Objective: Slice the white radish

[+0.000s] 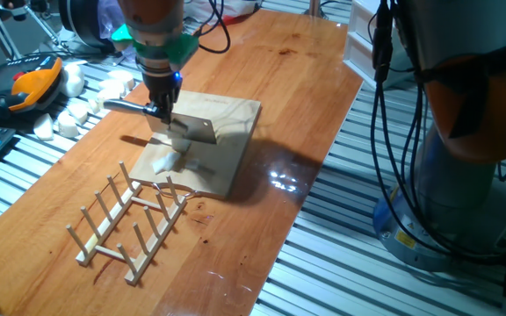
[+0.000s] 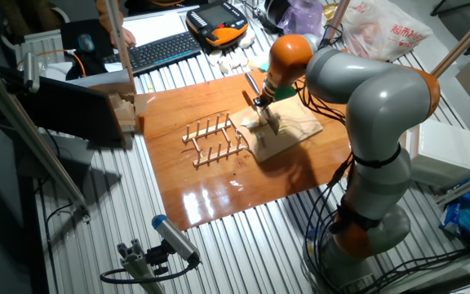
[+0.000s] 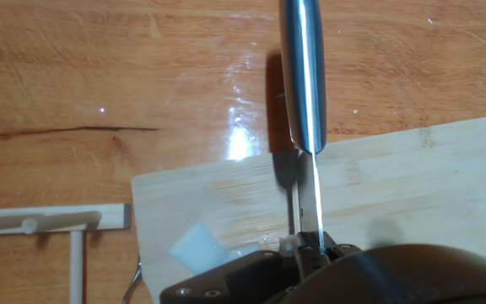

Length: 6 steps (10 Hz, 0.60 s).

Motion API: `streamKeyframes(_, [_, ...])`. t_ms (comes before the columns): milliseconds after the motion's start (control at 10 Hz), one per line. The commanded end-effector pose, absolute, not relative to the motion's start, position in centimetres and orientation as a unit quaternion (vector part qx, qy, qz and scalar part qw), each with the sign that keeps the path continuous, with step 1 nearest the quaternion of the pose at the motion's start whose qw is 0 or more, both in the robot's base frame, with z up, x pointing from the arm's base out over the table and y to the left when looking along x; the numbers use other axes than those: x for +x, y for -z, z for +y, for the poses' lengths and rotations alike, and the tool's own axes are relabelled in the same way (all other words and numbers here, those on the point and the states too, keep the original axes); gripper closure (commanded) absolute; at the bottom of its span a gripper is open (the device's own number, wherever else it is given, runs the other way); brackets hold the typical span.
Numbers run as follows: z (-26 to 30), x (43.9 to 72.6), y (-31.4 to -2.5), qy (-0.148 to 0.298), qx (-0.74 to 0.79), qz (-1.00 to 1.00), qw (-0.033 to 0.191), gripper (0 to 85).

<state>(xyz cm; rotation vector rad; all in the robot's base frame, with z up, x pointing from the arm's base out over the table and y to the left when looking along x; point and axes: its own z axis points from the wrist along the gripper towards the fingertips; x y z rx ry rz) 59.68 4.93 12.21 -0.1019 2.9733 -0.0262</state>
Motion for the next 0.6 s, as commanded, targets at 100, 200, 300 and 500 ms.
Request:
streamKeyframes(100, [4.95, 59.48, -11.97, 0.006, -0.032, 0.996, 0.083, 85.0])
streamKeyframes(200, [4.86, 59.37, -11.84, 0.005, -0.032, 0.996, 0.083, 85.0])
streamKeyframes(300, [4.75, 59.32, -11.72, 0.003, -0.032, 0.996, 0.084, 85.0])
streamKeyframes(500, [4.61, 59.21, -11.38, -0.001, -0.032, 0.996, 0.085, 85.0])
